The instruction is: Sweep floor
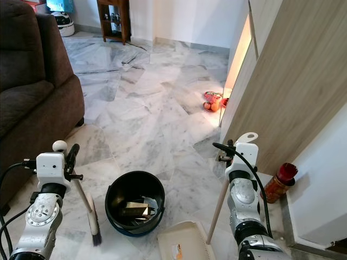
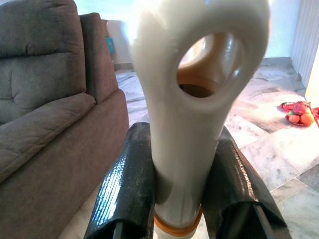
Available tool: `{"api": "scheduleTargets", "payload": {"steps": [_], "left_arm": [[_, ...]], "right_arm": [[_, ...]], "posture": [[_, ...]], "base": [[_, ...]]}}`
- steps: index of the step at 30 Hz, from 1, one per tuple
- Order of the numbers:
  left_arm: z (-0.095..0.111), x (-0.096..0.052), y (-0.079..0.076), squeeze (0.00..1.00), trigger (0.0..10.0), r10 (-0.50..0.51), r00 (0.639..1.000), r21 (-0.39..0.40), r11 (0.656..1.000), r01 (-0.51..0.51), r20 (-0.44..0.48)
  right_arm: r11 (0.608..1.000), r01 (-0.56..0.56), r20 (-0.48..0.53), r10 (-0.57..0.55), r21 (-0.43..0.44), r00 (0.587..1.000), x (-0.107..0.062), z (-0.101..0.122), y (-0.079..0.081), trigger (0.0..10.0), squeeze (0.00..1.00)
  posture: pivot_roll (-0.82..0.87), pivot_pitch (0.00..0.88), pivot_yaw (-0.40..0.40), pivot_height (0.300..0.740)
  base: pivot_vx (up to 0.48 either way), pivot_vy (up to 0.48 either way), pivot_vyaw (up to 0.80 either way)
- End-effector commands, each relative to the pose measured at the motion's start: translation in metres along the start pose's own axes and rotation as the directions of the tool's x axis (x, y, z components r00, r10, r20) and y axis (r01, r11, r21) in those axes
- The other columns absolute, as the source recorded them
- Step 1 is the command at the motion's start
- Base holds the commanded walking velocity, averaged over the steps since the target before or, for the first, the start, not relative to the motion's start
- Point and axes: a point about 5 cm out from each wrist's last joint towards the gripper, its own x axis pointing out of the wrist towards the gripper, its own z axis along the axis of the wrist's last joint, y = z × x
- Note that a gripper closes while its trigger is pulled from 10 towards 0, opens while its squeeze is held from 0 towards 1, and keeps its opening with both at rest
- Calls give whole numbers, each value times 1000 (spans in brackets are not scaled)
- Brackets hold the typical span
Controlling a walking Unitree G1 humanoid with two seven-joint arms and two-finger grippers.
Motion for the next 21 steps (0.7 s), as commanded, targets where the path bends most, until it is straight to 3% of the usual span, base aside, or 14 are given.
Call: {"api": "scheduleTargets", "payload": {"steps": [1,21], "left_arm": [[11,6,0,0,10000,-8,998,11,1000,7,60],[11,6,1,0,10000,12,998,6,1000,-12,58]], "right_arm": [[1000,10,31,-10,-3,999,3,6,-4,10000,0],[1000,3,37,-3,-6,999,6,10,-3,10000,0]], "posture": [[90,0,-55,740],[87,0,-67,740]], "base": [[0,0,0],[0,0,0]]}}
